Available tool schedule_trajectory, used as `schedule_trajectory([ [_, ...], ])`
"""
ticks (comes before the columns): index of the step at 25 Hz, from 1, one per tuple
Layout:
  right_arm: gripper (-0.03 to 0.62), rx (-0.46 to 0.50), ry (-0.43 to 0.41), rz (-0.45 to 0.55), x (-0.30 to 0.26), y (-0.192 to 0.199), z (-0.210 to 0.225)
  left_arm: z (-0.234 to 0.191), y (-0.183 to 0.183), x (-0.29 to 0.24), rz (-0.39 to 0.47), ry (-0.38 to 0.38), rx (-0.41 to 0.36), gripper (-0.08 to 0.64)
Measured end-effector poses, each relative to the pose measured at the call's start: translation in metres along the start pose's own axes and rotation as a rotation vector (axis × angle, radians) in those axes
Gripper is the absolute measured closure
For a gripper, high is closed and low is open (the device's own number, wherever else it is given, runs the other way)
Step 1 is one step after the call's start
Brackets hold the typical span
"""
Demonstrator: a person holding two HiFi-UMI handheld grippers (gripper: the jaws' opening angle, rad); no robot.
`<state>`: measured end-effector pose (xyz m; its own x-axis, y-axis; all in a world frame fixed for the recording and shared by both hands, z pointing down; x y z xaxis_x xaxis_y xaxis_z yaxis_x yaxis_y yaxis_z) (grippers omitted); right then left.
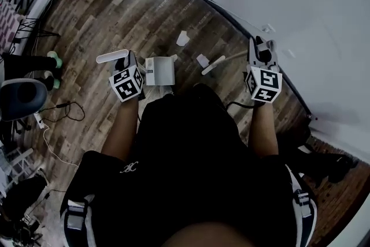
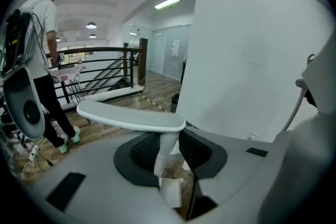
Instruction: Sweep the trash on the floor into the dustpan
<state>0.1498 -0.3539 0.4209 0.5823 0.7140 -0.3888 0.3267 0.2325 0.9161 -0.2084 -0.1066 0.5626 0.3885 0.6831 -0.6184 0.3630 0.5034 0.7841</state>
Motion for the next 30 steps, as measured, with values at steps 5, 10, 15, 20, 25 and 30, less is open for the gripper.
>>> schedule_trajectory([
  [5,0.518,0.114,-0.205,-0.022,-0.069,-0.011,0.004,-0.010,0.011,-0.004,-0.016,-0.137,0.081,0.454],
  [10,0.520,0.304,-0.499,-0.082,-0.139,-0.009,-0.006,-0.020,0.025,-0.001,-0.054,-0.297,0.177,0.454],
  [15,0.521,0.454,-0.774,-0.121,-0.203,0.010,-0.041,-0.035,0.045,0.007,-0.099,-0.463,0.311,0.454],
  [20,0.522,0.521,-0.966,-0.148,-0.251,0.027,-0.100,-0.041,0.067,0.010,-0.125,-0.535,0.365,0.454],
  [25,0.522,0.527,-1.089,-0.137,-0.270,0.028,-0.172,-0.043,0.077,0.014,-0.115,-0.570,0.356,0.454],
  [30,0.522,0.570,-1.204,-0.129,-0.255,0.046,-0.240,-0.045,0.084,0.008,-0.090,-0.558,0.369,0.453],
])
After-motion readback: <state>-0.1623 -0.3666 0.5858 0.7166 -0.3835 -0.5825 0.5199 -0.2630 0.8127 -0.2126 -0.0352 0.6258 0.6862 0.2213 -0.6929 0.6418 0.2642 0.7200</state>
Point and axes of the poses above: the fingertips, and each gripper's own axes: x backward along the fingers, z to its right, y out of its underside, the point moved 7 cm from there along x, backward along the fingers, and after that the axes turned 7 degrees about -x, right-handed, at the moved point
